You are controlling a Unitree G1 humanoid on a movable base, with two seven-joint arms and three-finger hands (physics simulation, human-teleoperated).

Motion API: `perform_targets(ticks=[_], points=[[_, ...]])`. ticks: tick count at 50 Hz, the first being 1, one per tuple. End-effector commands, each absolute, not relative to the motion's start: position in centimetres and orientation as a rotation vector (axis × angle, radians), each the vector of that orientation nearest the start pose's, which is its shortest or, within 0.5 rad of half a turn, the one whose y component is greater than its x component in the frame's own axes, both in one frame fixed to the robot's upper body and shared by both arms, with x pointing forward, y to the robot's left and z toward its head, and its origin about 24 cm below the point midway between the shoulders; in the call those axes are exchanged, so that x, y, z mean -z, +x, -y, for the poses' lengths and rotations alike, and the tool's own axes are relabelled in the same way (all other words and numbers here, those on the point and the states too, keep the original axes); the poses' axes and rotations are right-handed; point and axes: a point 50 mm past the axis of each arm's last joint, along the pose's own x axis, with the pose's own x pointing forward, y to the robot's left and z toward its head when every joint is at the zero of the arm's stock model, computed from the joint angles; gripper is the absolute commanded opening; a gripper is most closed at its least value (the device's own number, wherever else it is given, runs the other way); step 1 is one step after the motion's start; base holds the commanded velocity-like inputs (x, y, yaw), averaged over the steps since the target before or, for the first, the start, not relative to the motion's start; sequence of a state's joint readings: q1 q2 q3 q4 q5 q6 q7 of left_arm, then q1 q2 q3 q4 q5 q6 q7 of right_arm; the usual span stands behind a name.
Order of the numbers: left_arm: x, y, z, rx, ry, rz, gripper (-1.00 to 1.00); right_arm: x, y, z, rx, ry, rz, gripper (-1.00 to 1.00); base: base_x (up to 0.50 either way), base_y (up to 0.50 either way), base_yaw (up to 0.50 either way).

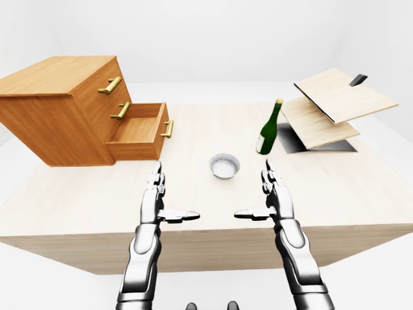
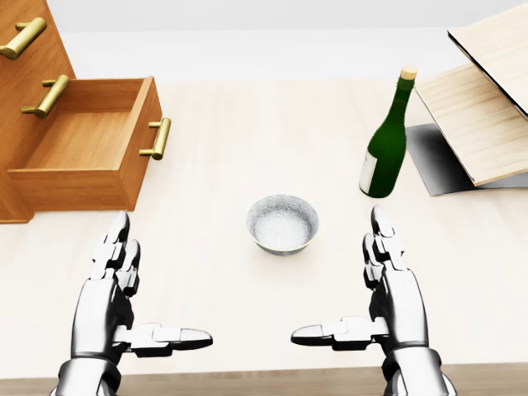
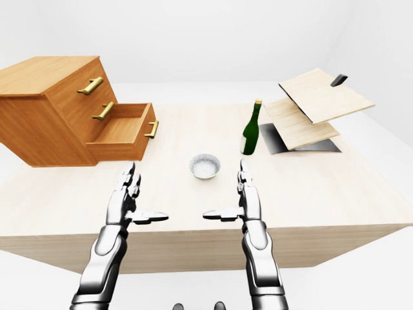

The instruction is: Put the bowl on top of the cabinet.

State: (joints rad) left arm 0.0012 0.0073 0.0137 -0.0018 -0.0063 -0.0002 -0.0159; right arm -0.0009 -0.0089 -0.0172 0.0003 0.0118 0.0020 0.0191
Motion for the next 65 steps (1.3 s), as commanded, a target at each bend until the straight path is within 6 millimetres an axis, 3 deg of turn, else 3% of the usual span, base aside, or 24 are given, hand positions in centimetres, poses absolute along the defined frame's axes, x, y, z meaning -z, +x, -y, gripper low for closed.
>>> perform_targets(ticks=[1, 24, 31, 38, 45, 55, 65], points=[[-4.1, 25.3, -15.9, 0.005, 0.008, 0.001, 0.98, -4.1, 25.4, 16.2, -0.008, 0.008, -0.002, 1.0, 0.0, 0.0, 0.0], [-5.5, 25.0, -16.1, 0.003, 0.006, 0.016, 0.98, -4.3, 25.3, 16.1, -0.008, 0.009, -0.002, 1.0, 0.0, 0.0, 0.0], [-8.1, 24.8, -16.6, -0.007, 0.014, 0.119, 0.98, -4.3, 25.3, 16.1, -0.008, 0.008, -0.004, 1.0, 0.0, 0.0, 0.0], [-12.2, 24.1, -17.2, -0.016, 0.016, 0.297, 0.98, -4.4, 25.3, 16.2, -0.005, 0.009, -0.003, 1.0, 0.0, 0.0, 0.0], [-14.7, 23.4, -17.7, -0.027, 0.01, 0.408, 0.98, -4.5, 25.3, 16.1, -0.007, 0.009, -0.003, 1.0, 0.0, 0.0, 0.0], [-19.3, 21.3, -18.2, -0.032, 0.004, 0.635, 0.98, -4.7, 25.3, 16.2, -0.011, 0.008, 0.008, 1.0, 0.0, 0.0, 0.0], [-21.3, 20.1, -18.6, -0.035, 0.004, 0.742, 0.98, -4.9, 25.3, 16.3, -0.01, 0.009, 0.009, 1.0, 0.0, 0.0, 0.0]])
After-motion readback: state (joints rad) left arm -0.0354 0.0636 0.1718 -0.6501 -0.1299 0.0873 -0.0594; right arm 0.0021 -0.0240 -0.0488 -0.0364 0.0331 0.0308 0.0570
